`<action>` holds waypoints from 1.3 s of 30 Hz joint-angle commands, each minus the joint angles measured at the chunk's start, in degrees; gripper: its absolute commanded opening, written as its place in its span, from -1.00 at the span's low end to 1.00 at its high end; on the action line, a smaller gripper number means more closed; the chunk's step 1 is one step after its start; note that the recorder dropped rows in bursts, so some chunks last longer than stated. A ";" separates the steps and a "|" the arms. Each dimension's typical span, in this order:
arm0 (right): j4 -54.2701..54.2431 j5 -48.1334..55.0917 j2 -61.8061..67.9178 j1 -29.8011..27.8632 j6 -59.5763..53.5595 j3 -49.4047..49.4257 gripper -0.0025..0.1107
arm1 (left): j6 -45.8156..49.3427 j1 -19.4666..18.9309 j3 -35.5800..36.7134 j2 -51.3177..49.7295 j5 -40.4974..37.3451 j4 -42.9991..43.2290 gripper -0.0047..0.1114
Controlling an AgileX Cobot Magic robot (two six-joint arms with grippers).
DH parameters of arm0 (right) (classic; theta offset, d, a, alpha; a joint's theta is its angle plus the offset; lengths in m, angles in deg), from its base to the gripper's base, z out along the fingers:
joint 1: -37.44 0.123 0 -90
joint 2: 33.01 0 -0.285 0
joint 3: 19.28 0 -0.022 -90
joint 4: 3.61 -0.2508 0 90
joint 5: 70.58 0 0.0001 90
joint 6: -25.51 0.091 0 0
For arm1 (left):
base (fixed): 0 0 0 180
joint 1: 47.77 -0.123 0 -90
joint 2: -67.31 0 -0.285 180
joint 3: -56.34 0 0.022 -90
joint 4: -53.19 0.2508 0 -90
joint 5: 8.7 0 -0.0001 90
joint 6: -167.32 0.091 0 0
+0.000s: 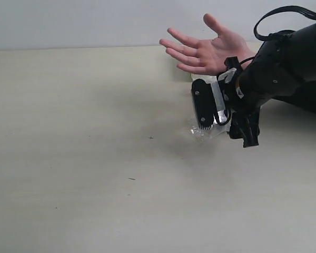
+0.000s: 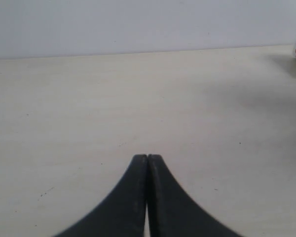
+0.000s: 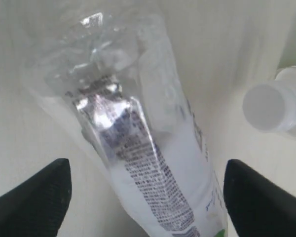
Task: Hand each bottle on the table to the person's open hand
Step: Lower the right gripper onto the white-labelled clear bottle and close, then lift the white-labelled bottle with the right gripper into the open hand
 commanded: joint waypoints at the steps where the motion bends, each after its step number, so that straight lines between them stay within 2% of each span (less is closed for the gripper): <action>1: 1.05 -3.71 1.20 0.08 -0.66 -0.31 0.45 | -0.13 -0.11 0.18 0.27 0.32 0.05 -0.88; 9: 2.24 -5.21 3.31 0.08 -0.19 -0.31 0.45 | -0.13 -0.11 0.18 0.27 0.32 0.05 -0.88; 11: 2.24 -5.21 3.87 0.08 -0.19 -0.31 0.41 | -0.13 -0.11 0.18 0.27 0.32 0.05 -0.88; 13: 2.24 -5.21 4.32 0.08 -0.19 -0.31 0.29 | -0.13 -0.11 0.18 0.27 0.32 0.05 -0.88; 15: 2.24 -5.36 4.20 0.08 0.93 -0.31 -0.03 | -0.13 -0.11 0.18 0.27 0.32 0.05 -0.88; 17: 1.78 -5.86 3.30 0.08 3.00 -0.31 -0.49 | -0.13 -0.11 0.18 0.27 0.32 0.05 -0.88; 20: -2.12 -5.55 -0.04 0.08 3.00 -0.31 -0.91 | -0.13 -0.11 0.18 0.27 0.32 0.05 -0.88; 21: -4.96 -5.29 -1.96 0.08 3.00 -0.31 -0.96 | -0.13 -0.11 0.18 0.27 0.32 0.05 -0.88; 24: -16.05 -1.42 -7.54 0.08 3.00 -0.72 -0.96 | -0.13 -0.11 0.18 0.27 0.32 0.05 -0.88; 27: -29.09 14.59 -13.48 0.08 9.17 -4.75 -0.96 | -0.13 -0.11 0.18 0.27 0.32 0.05 -0.88; 29: -30.96 23.71 -16.83 0.08 23.25 -9.70 -0.96 | -0.13 -0.11 0.18 0.27 0.32 0.05 -0.88; 30: -30.85 27.83 -18.45 0.08 34.45 -12.63 -0.96 | -0.13 -0.11 0.18 0.27 0.32 0.05 -0.88; 31: -30.85 29.76 -19.33 0.08 37.49 -13.96 -0.96 | -0.13 -0.11 0.18 0.27 0.32 0.05 -0.88; 36: -34.10 28.30 -24.76 0.08 39.35 -16.75 -0.96 | -0.13 -0.11 0.18 0.27 0.32 0.05 -0.88; 39: -31.73 27.15 -24.40 0.08 48.33 -16.93 -0.96 | -0.13 -0.11 0.18 0.27 0.32 0.05 -0.88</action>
